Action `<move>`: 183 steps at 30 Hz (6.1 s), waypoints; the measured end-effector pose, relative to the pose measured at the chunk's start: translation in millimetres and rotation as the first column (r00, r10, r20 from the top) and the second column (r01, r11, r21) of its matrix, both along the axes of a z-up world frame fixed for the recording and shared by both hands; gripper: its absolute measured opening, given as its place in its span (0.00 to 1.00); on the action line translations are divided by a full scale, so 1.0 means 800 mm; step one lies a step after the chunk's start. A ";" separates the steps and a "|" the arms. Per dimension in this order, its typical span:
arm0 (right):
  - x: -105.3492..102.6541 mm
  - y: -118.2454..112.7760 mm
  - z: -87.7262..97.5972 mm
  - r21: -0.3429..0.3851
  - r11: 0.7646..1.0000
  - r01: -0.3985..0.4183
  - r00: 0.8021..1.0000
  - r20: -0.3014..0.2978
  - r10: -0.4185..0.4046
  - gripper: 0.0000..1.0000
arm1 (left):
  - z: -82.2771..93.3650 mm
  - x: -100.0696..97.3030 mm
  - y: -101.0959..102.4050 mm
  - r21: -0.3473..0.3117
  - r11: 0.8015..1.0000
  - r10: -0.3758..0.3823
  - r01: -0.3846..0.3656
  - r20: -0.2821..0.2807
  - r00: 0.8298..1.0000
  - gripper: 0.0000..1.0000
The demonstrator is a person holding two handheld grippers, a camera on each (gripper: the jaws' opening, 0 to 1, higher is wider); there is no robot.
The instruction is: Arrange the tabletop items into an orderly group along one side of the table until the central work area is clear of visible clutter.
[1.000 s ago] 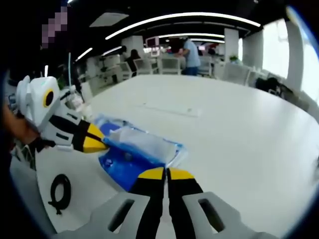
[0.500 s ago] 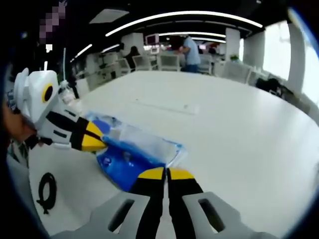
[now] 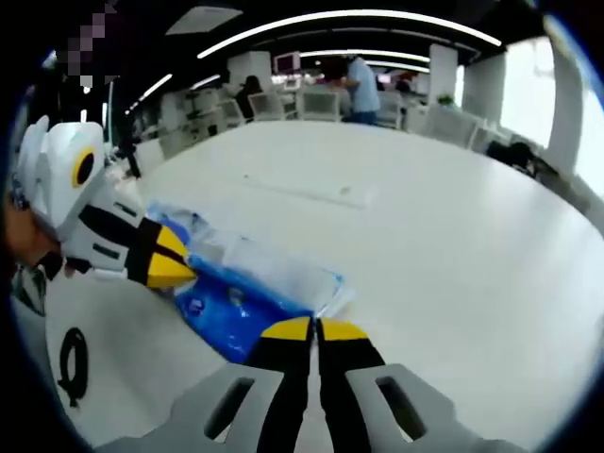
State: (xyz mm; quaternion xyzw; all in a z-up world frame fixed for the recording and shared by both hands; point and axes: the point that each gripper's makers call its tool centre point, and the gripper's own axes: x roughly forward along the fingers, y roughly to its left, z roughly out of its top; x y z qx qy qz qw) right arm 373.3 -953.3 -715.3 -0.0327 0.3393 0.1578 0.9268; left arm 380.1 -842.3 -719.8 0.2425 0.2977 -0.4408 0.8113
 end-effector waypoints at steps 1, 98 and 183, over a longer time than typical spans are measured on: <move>0.001 0.000 -0.001 0.002 1.000 -0.001 1.000 -0.003 0.001 0.00 | -0.002 0.001 0.001 0.007 1.000 -0.003 0.003 0.001 1.000 0.02; -0.080 0.036 0.111 0.077 0.992 0.101 0.979 0.171 -0.113 0.81 | 0.152 -0.059 0.085 -0.064 0.995 0.087 -0.076 0.203 0.975 0.63; -0.233 0.210 0.131 -0.144 0.984 -0.108 0.976 0.172 0.132 0.61 | 0.058 -0.218 0.247 -0.152 0.984 0.087 -0.094 -0.051 0.995 0.80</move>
